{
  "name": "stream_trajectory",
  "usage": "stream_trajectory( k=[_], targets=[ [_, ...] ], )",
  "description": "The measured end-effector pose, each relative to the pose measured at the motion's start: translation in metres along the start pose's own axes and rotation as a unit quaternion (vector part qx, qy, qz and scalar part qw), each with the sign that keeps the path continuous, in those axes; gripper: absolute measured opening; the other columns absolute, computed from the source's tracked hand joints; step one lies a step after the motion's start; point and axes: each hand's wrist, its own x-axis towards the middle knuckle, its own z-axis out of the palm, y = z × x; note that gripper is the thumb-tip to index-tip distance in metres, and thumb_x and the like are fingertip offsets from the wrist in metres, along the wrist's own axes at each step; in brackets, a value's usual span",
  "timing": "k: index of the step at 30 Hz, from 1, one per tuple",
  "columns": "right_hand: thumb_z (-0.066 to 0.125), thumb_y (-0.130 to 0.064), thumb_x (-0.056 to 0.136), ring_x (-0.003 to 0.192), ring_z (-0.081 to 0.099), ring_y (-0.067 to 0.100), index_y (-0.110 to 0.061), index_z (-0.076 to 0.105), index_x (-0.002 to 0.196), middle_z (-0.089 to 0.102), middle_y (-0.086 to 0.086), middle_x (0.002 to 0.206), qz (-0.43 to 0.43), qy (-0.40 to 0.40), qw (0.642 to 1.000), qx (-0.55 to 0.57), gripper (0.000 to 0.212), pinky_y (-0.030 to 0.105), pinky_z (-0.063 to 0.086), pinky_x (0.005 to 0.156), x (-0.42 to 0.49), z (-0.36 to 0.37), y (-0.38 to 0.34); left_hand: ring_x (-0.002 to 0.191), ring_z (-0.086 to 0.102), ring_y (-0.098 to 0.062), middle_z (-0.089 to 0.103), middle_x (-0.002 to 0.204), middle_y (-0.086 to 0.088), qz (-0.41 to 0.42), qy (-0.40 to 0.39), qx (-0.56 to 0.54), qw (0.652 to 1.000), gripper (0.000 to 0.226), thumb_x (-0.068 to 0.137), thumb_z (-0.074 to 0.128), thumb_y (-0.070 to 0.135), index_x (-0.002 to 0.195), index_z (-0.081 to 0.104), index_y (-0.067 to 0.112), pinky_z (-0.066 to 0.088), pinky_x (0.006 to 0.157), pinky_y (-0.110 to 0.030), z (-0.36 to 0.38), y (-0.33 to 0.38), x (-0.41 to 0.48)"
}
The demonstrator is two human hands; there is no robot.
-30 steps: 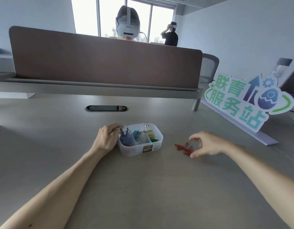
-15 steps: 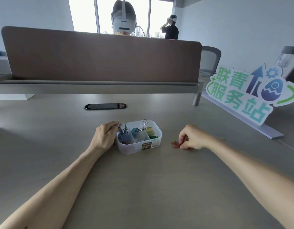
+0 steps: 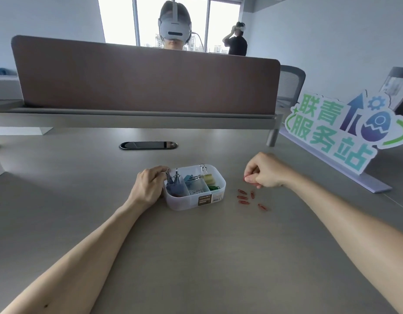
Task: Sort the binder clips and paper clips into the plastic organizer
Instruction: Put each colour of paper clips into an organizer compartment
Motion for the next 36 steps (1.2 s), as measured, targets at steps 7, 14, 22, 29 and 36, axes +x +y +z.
stream_trajectory(
  k=[7, 14, 22, 29, 36],
  targets=[
    [0.067, -0.012, 0.080, 0.042, 0.058, 0.002, -0.017, 0.070, 0.069, 0.062, -0.009, 0.050, -0.140, -0.085, 0.986, -0.027, 0.013, 0.016, 0.045, 0.050, 0.025, 0.029, -0.111, 0.068, 0.058, -0.023, 0.065, 0.065, 0.000, 0.011, 0.000, 0.008, 1.000, 0.026, 0.083, 0.043, 0.008, 0.088, 0.069, 0.005, 0.040, 0.062, -0.023, -0.001, 0.003, -0.003],
    [0.082, -0.018, 0.063, 0.063, 0.067, 0.024, -0.018, 0.073, 0.071, 0.069, 0.004, 0.069, -0.154, -0.082, 0.982, -0.073, 0.012, 0.039, 0.060, 0.065, 0.038, 0.058, -0.143, 0.072, 0.057, -0.027, 0.065, 0.071, -0.011, 0.014, -0.021, 0.004, 1.000, 0.027, 0.072, 0.039, 0.016, 0.077, 0.063, 0.006, 0.042, 0.065, -0.028, -0.006, 0.001, -0.002],
    [0.066, -0.010, 0.076, 0.056, 0.053, 0.015, -0.016, 0.068, 0.061, 0.058, -0.004, 0.054, -0.213, -0.085, 0.972, -0.043, 0.016, 0.026, 0.042, 0.058, 0.038, 0.059, -0.144, 0.066, 0.048, -0.026, 0.059, 0.065, -0.010, 0.013, -0.016, 0.006, 1.000, 0.024, 0.074, 0.038, 0.016, 0.073, 0.060, 0.007, 0.039, 0.060, -0.022, -0.007, 0.001, -0.004],
    [0.074, -0.023, 0.078, 0.049, 0.055, -0.008, -0.020, 0.072, 0.072, 0.067, -0.012, 0.066, -0.109, 0.045, 0.992, 0.052, 0.007, 0.016, 0.039, 0.059, 0.020, 0.014, -0.039, 0.062, 0.058, -0.030, 0.055, 0.053, -0.003, 0.002, -0.012, 0.015, 1.000, 0.023, 0.082, 0.042, 0.010, 0.083, 0.064, 0.005, 0.047, 0.066, -0.034, -0.008, 0.002, -0.004],
    [0.085, -0.030, 0.065, 0.057, 0.058, -0.001, -0.018, 0.070, 0.084, 0.070, -0.002, 0.075, 0.028, -0.073, 0.997, 0.013, 0.026, 0.010, 0.042, 0.053, -0.023, 0.023, 0.045, 0.062, 0.056, -0.030, 0.057, 0.056, -0.005, 0.004, -0.004, 0.010, 1.000, 0.033, 0.075, 0.037, 0.019, 0.083, 0.066, 0.005, 0.043, 0.063, -0.028, -0.008, 0.005, -0.003]
  ],
)
